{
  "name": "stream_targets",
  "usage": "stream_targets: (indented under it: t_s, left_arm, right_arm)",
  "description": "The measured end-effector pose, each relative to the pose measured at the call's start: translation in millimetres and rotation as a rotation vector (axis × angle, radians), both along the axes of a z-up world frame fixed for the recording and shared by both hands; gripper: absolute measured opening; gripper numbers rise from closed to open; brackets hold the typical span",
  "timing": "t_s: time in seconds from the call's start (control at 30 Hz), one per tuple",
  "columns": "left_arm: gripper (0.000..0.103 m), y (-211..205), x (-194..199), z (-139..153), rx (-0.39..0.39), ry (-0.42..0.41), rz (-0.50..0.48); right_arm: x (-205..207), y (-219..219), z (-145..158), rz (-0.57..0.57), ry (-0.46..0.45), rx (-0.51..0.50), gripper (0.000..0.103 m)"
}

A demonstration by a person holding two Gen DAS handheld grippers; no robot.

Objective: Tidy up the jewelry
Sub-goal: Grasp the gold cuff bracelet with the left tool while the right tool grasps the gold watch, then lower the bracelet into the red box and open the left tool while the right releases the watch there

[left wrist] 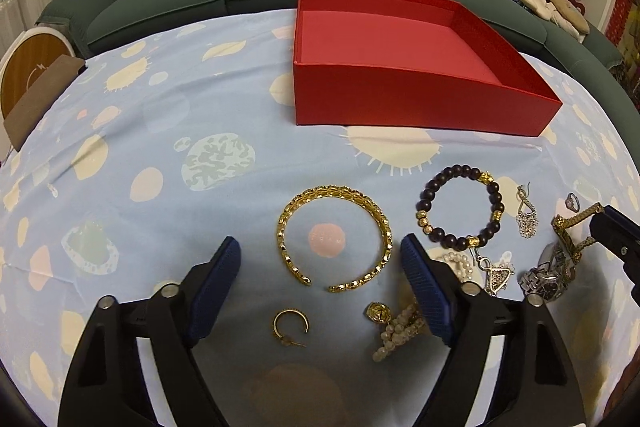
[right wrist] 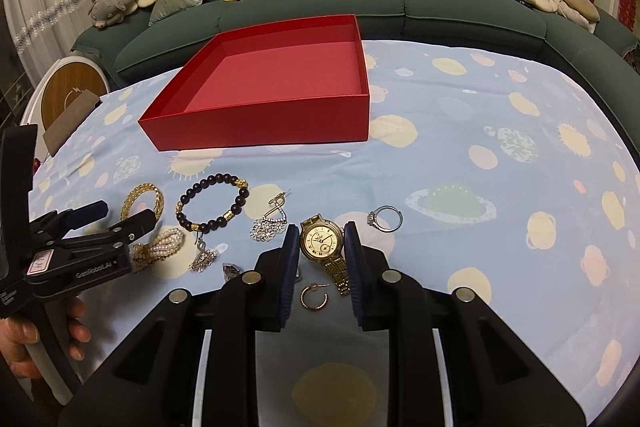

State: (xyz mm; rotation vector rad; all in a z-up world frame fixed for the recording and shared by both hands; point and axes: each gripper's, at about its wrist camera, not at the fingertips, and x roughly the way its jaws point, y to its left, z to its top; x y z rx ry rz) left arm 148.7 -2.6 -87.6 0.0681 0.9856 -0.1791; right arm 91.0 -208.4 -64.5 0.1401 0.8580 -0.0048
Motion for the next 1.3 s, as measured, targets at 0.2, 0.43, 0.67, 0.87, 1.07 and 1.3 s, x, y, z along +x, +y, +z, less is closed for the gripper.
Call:
stream_targets:
  t_s: [0.2, 0.43, 0.67, 0.87, 1.07, 1.3]
  left_arm:
    - [0.056, -5, -4, 0, 0.033, -0.042, -0.026]
    - [0.055, -7, -14, 19, -0.004, -0.066, -0.039]
    - [0.056, -10, -10, 115, -0.104, -0.178, -0.102]
    - [0.056, -34, 56, 171, -0.071, -0.311, -0.107]
    - [0.056, -54, 144, 146, -0.055, -0.244, -0.090]
    - [0.056, -63, 211, 96, -0.032, -0.144, -0.047]
  right_arm:
    - [-3, -7, -1, -0.007, 0.004, 0.000, 0.022]
    - [-6, -7, 6, 0.002, -0.014, -0.004, 0.022]
    - [-6, -9, 66, 0.029, -0.113, 0.052, 0.022]
    - [58, -8, 133, 0.067, -0.228, 0.023, 0.022]
    - [160, -13, 122, 0.054, -0.170, 0.075, 0.022]
    - [242, -25, 70, 0.002, -0.058, 0.116, 0.017]
